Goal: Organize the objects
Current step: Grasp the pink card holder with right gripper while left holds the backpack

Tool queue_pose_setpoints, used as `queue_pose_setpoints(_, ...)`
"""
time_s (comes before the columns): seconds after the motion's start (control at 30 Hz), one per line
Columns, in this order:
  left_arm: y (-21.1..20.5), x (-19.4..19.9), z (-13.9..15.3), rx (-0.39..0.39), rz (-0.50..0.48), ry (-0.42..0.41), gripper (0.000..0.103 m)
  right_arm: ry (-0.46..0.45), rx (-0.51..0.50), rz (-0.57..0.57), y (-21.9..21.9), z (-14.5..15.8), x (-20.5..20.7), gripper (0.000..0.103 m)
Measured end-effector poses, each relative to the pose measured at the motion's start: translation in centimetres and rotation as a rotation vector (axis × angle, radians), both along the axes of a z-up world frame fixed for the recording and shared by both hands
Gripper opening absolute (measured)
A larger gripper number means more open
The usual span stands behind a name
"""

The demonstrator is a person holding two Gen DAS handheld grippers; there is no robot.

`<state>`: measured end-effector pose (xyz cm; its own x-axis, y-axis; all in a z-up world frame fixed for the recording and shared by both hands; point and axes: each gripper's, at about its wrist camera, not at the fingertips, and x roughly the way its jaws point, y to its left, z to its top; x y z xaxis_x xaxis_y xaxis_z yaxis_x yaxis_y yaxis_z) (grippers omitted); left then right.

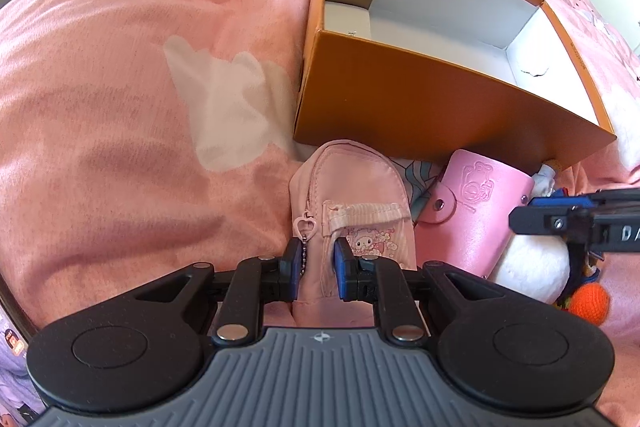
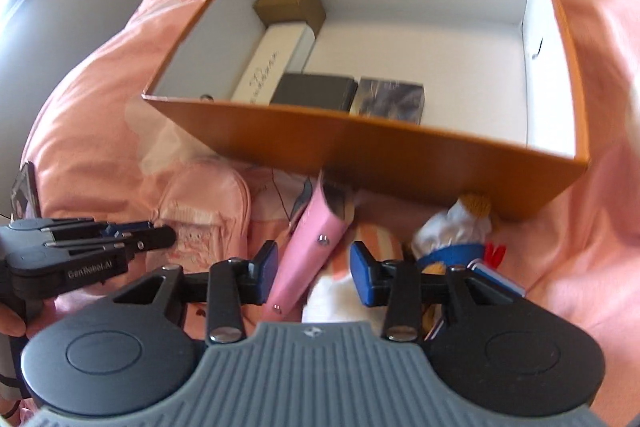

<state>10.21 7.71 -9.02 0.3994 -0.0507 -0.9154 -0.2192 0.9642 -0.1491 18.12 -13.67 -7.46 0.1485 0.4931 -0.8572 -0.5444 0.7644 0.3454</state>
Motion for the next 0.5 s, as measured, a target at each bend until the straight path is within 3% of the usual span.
queue_pose_setpoints(0.07, 0.5, 0.2, -0.4, -0.027, 0.033, 0.021, 0.032, -0.010, -0.003, 0.008, 0.6, -0.5, -0.2, 0.042)
queue_pose_setpoints(0.27, 1.2, 0.7, -1.4, -0.074, 0.089, 0.048, 0.049, -0.006, -0.008, 0.029, 2.2, -1.4, 0.0, 0.026)
queue_pose_setpoints(0.4, 0.7, 1.2, -1.6, -0.059, 0.072, 0.049, 0.050, 0.023, -0.020, 0.068, 3.5, -2.5, -0.4, 0.026)
queue_pose_setpoints(0.5, 0.5, 1.0, -1.5, -0.052, 0.060, 0.033, 0.040, 0.015, -0.027, 0.059, 3.7, -3.0, -0.4, 0.024)
